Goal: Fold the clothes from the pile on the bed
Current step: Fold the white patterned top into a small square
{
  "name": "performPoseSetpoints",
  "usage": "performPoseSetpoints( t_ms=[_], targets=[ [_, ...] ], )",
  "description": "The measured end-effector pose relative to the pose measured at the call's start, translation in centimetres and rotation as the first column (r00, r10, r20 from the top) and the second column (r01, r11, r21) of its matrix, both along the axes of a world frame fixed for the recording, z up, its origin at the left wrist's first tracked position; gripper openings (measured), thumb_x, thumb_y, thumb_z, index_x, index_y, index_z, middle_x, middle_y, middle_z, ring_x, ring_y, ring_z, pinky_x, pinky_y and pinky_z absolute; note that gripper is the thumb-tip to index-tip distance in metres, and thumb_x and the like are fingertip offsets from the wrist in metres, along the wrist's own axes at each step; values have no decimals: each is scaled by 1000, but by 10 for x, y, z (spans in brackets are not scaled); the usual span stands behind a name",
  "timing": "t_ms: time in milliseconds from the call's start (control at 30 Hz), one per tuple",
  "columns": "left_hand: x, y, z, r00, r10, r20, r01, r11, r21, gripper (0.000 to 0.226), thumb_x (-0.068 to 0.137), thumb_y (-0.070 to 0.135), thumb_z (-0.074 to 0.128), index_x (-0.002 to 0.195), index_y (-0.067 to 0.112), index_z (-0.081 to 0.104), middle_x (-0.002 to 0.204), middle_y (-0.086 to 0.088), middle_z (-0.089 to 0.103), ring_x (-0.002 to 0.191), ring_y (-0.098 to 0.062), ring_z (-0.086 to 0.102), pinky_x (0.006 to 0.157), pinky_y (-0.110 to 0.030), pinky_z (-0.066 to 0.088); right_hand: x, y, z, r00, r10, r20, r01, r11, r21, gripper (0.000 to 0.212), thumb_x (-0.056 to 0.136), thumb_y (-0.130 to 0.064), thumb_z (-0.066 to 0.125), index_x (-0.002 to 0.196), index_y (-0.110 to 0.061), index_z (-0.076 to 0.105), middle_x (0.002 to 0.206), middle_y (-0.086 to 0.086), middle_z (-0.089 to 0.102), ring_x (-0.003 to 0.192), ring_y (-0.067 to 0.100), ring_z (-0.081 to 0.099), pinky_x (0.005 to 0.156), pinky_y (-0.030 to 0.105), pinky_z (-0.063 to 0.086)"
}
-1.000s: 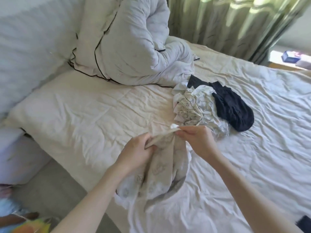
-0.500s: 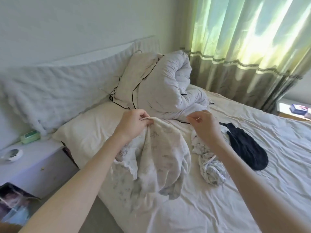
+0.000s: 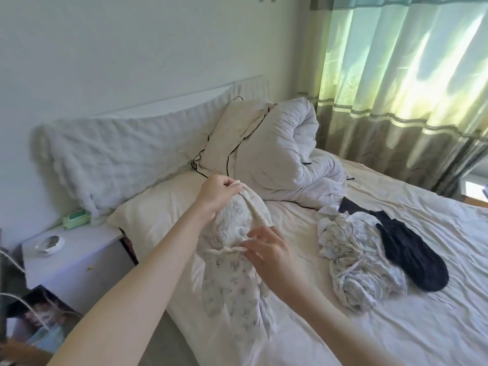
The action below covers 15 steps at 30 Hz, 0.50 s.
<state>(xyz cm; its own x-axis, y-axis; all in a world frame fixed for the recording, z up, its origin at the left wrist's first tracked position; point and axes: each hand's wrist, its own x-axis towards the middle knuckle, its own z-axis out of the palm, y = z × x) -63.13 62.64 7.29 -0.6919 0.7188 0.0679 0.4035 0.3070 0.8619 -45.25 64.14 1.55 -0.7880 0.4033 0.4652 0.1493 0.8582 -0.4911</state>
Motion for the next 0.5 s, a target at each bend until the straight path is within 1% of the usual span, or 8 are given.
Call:
performPoseSetpoints(
  t_ms=[67, 133, 200, 267, 333, 400, 433, 500],
  targets=[
    [-6, -6, 1, 998, 3, -62, -3, 1000, 1, 15, 89, 17, 62, 80, 6, 69, 83, -4, 70, 85, -19, 62, 75, -28, 48, -4, 13, 9, 1000, 3, 1, -2, 987, -162, 14, 88, -14, 65, 98, -10, 74, 95, 2, 70, 91, 20, 62, 80, 34, 50],
    [-13, -11, 0, 996, -11, -84, 11, 1000, -1, 19, 90, 16, 60, 89, -1, 71, 93, -14, 72, 94, -26, 65, 88, -37, 50, -10, 26, 22, 999, -36, 36, 48, 915, -402, 12, 91, -15, 60, 88, -12, 72, 79, -6, 67, 76, 6, 58, 73, 26, 44],
    [-15, -17, 1, 999, -31, -12, 32, 999, 20, 19, 92, 13, 58, 96, -1, 71, 93, -15, 71, 90, -26, 66, 86, -38, 53, -21, 40, 37, 994, -106, -1, 86, 810, -581, 19, 91, -14, 58, 73, -8, 63, 64, -3, 55, 61, 8, 46, 63, 27, 35],
    [-14, -22, 3, 990, -73, 120, 61, 993, 102, 19, 94, 12, 55, 98, 1, 69, 85, -10, 70, 78, -19, 66, 76, -28, 56, -35, 56, 56, 988, -152, -10, 100, 700, -707, 22, 89, -15, 59, 72, 0, 60, 66, 4, 49, 63, 14, 42, 59, 27, 32],
    [-6, -30, 3, 986, -71, 152, 40, 979, 199, 21, 95, 20, 53, 88, 9, 70, 79, -3, 70, 69, -11, 66, 69, -22, 56, -49, 69, 71, 988, -149, 48, 135, 656, -743, 19, 86, -13, 61, 69, -3, 59, 66, 4, 46, 61, 14, 40, 51, 22, 30],
    [7, -39, -5, 995, -11, 104, -15, 970, 243, 27, 91, 38, 56, 77, 18, 67, 71, 5, 68, 64, -8, 65, 63, -20, 54, -63, 76, 80, 985, -132, 112, 171, 654, -736, 16, 84, -11, 62, 72, 0, 62, 68, 6, 45, 61, 15, 41, 49, 21, 28],
    [14, -44, -12, 998, 23, 54, -34, 975, 222, 28, 87, 46, 56, 76, 22, 64, 70, 7, 66, 63, -7, 63, 62, -18, 52, -69, 78, 84, 984, -130, 122, 178, 651, -738, 14, 83, -11, 63, 72, -2, 61, 67, 7, 46, 59, 15, 42, 48, 20, 29],
    [29, -50, -26, 998, 63, -9, -62, 989, 132, 26, 84, 50, 58, 79, 25, 59, 75, 9, 64, 65, -5, 61, 60, -12, 46, -80, 81, 93, 982, -153, 113, 185, 629, -755, 17, 82, -11, 65, 67, -8, 57, 59, 4, 45, 48, 12, 43, 41, 14, 29]
  ],
)
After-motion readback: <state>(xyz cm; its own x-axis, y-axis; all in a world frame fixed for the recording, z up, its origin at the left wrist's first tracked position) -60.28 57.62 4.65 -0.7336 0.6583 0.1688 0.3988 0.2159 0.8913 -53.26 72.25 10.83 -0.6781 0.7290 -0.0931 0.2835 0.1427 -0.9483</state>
